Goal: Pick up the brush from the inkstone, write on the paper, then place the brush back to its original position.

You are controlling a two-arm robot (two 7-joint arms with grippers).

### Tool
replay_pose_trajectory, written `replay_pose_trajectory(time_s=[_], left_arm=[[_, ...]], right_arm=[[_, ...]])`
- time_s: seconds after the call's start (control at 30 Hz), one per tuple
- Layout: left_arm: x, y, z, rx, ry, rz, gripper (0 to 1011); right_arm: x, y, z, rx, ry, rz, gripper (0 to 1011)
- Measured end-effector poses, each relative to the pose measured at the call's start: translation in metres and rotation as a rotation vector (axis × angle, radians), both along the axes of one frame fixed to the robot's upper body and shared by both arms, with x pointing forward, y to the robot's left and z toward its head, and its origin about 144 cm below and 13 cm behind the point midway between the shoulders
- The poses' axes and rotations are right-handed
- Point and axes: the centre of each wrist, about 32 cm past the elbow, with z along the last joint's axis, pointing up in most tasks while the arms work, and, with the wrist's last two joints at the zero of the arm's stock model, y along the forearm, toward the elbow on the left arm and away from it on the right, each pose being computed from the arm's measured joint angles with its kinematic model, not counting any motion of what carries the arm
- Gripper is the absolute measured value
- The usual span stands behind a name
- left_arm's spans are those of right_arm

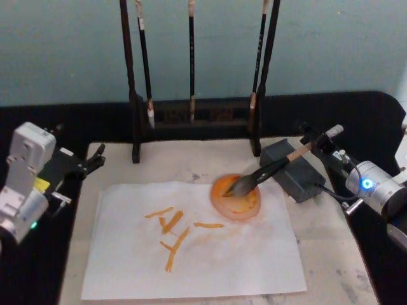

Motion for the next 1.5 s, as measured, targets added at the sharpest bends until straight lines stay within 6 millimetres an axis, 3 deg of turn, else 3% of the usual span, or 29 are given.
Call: replay_pose_trajectory(time_s=[0.07, 0.1, 0.2, 0.23, 0.3, 0.37, 0.6, 1.13, 1.5], left_arm=[[0.0000, 0.0000, 0.0000, 0.000, 0.000, 0.000, 1010], [0.0000, 0.0000, 0.0000, 0.000, 0.000, 0.000, 1010], [0.0000, 0.0000, 0.0000, 0.000, 0.000, 0.000, 1010], [0.0000, 0.0000, 0.0000, 0.000, 0.000, 0.000, 1009], [0.0000, 0.0000, 0.0000, 0.000, 0.000, 0.000, 1010], [0.0000, 0.0000, 0.0000, 0.000, 0.000, 0.000, 1010], [0.0000, 0.0000, 0.0000, 0.000, 0.000, 0.000, 1010], [0.0000, 0.0000, 0.0000, 0.000, 0.000, 0.000, 1010], [0.0000, 0.0000, 0.0000, 0.000, 0.000, 0.000, 1010]], right_arm=[[0.0000, 0.0000, 0.0000, 0.000, 0.000, 0.000, 674], [0.0000, -0.0001, -0.0001, 0.000, 0.000, 0.000, 602], [0.0000, -0.0001, -0.0001, 0.000, 0.000, 0.000, 542], [0.0000, -0.0001, -0.0001, 0.000, 0.000, 0.000, 479], [0.0000, -0.0001, -0.0001, 0.000, 0.000, 0.000, 459], [0.0000, -0.0001, -0.0001, 0.000, 0.000, 0.000, 323], [0.0000, -0.0001, -0.0001, 0.000, 0.000, 0.000, 125], [0.0000, 0.0000, -0.0001, 0.000, 0.000, 0.000, 16], [0.0000, 0.0000, -0.0001, 0.000, 0.000, 0.000, 5]])
